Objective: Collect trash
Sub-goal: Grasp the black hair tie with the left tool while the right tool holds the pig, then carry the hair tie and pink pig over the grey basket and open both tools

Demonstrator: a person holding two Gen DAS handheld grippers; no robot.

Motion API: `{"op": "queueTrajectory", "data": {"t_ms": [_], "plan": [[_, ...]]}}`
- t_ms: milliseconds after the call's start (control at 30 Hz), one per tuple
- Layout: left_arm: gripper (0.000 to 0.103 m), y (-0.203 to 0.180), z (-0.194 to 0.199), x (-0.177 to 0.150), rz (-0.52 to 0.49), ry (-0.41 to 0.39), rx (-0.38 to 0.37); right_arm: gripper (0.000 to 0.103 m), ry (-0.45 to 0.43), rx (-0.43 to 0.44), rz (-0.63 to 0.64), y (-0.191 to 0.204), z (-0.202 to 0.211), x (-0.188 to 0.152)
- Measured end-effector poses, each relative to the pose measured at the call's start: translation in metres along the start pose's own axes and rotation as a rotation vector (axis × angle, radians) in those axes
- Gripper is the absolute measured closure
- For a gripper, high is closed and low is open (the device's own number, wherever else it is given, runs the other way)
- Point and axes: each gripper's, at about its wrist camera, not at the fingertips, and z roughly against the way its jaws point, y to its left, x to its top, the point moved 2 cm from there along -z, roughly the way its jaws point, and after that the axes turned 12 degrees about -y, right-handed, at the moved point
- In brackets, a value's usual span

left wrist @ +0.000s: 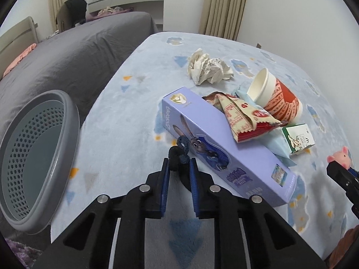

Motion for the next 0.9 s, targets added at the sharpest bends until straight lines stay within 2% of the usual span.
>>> {"op": "queueTrajectory", "data": {"t_ms": [167,500,700,900], "plan": [[0.087,0.003,0.011,0.002,-0.007,-0.017,0.006,0.057,-0.003,-0.002,0.005,0.001,0.001,-0.001],[0.087,0.029,0.047,0.009,-0.052,-0.100,0.094,0.057,-0.009,0.012,0.058,0.023,0.004,-0.001],[0.087,0.061,0.076,0.019,-0.047,-0.155,0.135,0.057,-0.015,0.042,0.101,0.059,0.007,0.005],[0.087,0.115,0.097,0.030,-0.023,-0.189,0.198,0.057,-0.032,0.109,0.165,0.116,0.006,0.015]]}}
